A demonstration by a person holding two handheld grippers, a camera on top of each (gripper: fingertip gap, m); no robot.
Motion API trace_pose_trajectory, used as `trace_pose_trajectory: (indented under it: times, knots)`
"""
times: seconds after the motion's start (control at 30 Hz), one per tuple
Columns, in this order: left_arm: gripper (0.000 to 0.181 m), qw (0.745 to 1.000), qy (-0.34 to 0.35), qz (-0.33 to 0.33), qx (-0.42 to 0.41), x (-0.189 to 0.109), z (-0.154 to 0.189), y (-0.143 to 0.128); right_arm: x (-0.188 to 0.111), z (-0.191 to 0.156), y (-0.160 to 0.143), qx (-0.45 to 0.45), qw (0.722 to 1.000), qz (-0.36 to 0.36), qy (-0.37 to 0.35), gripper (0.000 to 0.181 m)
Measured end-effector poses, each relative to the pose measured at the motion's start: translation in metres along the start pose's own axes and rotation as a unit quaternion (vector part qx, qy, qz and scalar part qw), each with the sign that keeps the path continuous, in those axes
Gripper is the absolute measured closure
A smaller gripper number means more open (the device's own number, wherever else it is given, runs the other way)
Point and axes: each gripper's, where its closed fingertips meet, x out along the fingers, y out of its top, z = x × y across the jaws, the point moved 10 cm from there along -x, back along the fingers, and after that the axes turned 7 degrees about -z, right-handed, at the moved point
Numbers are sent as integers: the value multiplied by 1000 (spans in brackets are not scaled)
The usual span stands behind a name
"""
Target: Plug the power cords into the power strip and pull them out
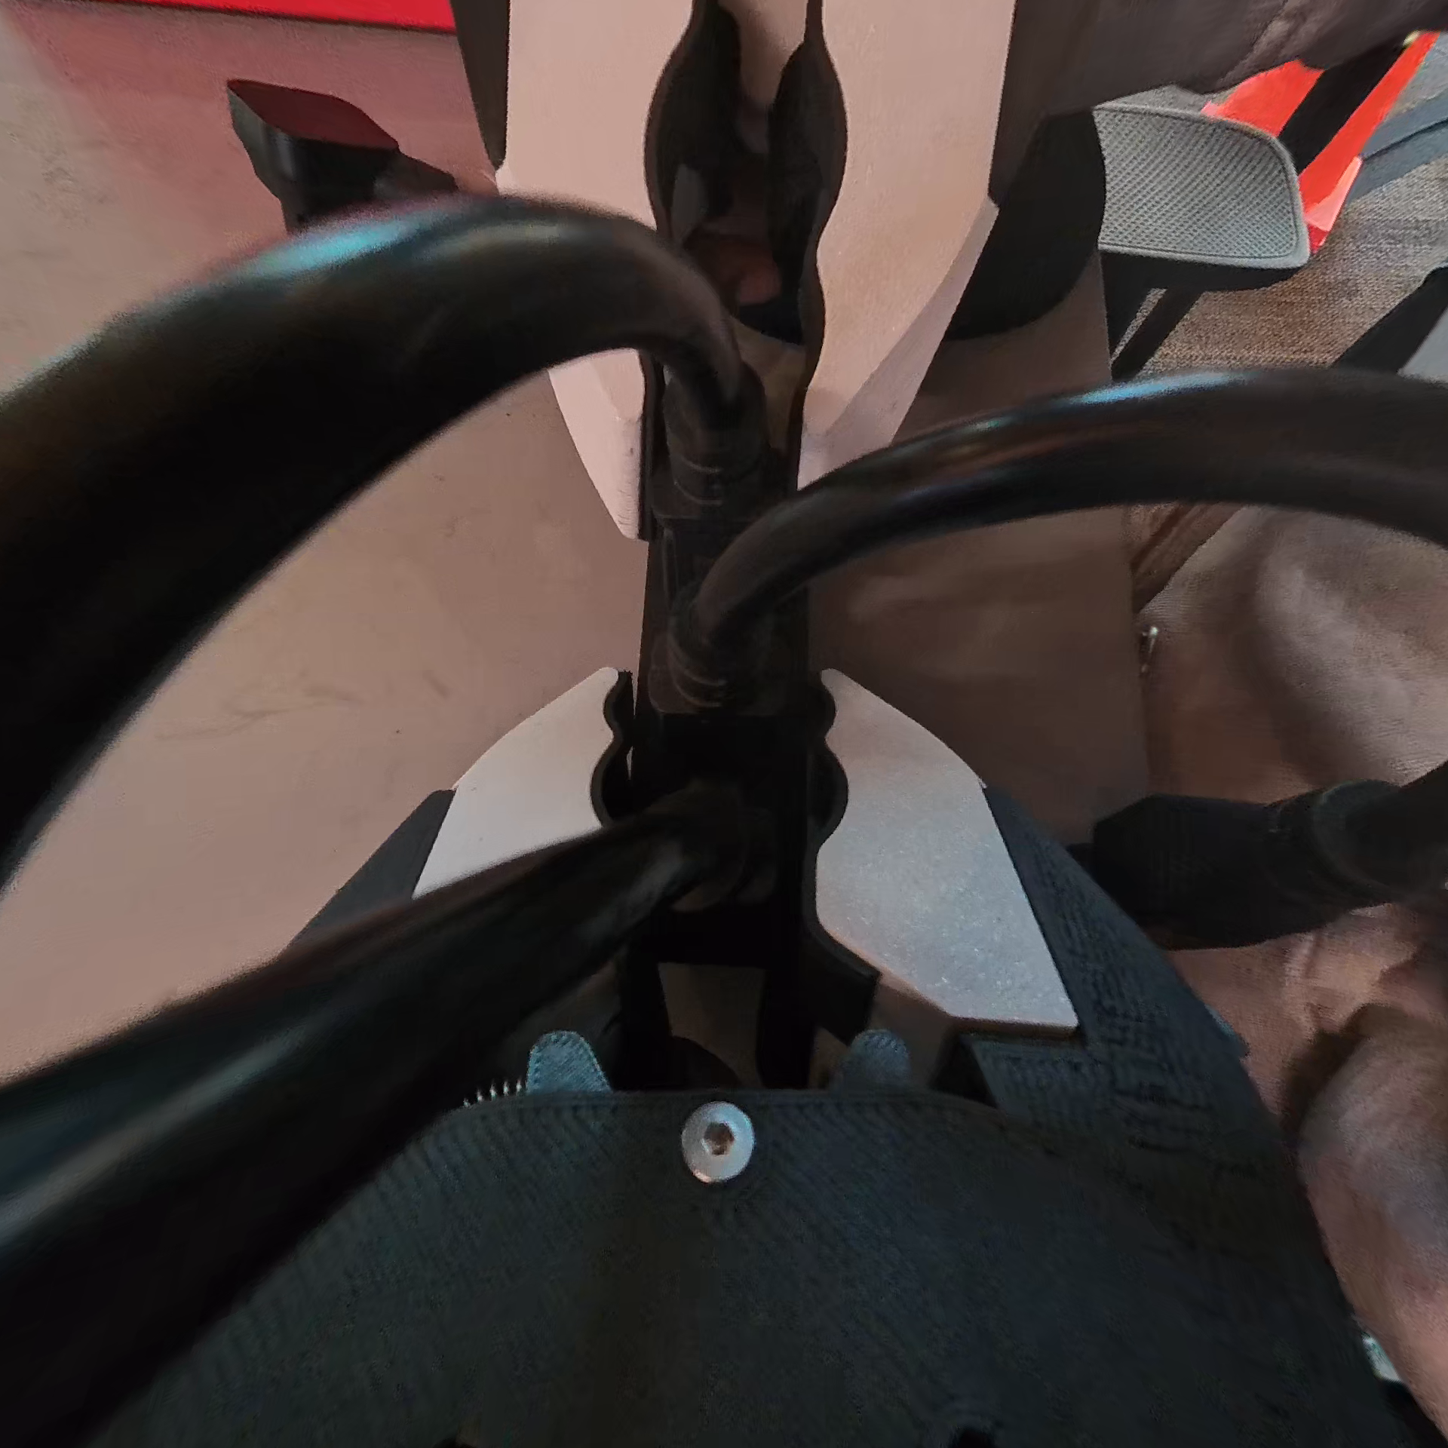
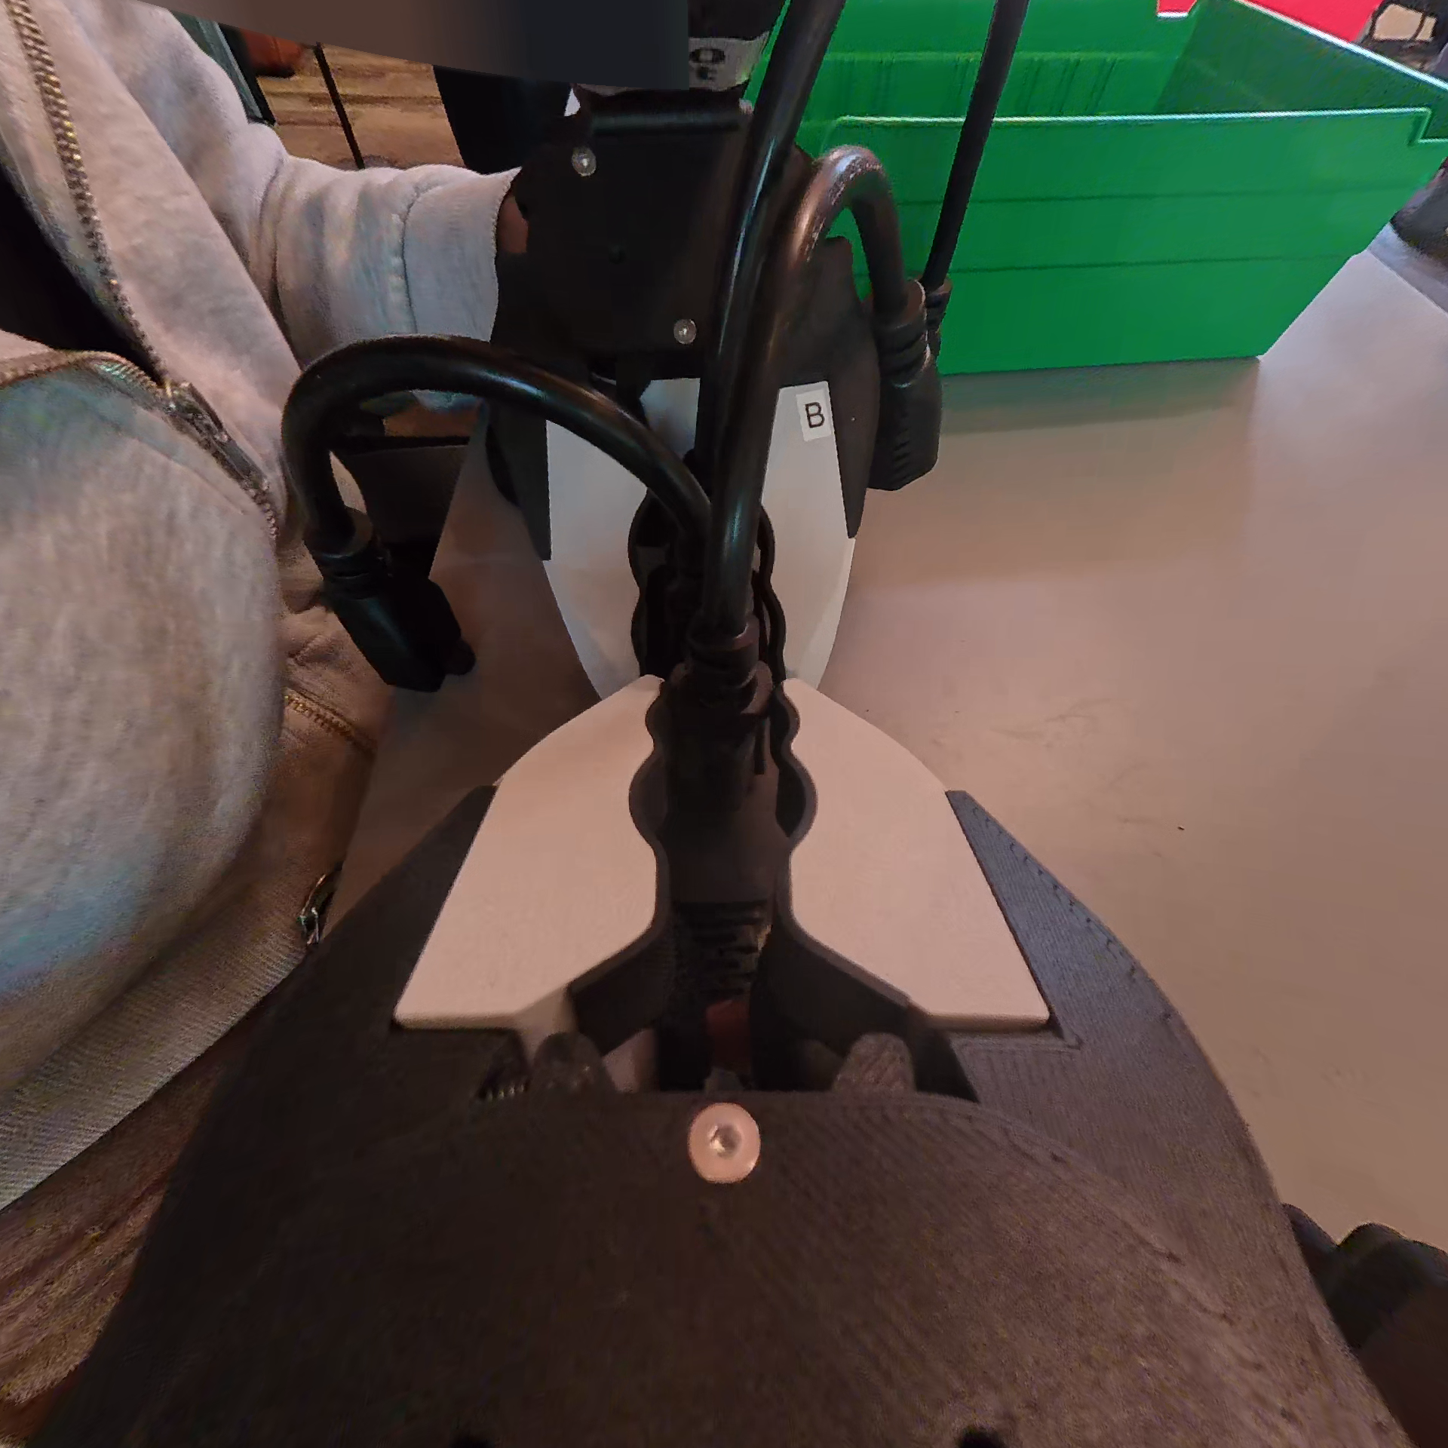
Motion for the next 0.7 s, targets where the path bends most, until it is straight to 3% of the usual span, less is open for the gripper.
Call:
trace_pose_trajectory:
  times: [0.43, 0.7]
  knots:
    - [137, 1000, 15, 0, -2, 0, -1, 0, 2, 7, 0, 35, 999, -10, 39, 156]
    - [131, 999, 42, -3, 9, 0, 1, 0, 2, 2, -1, 8, 1000, -13, 8, 157]
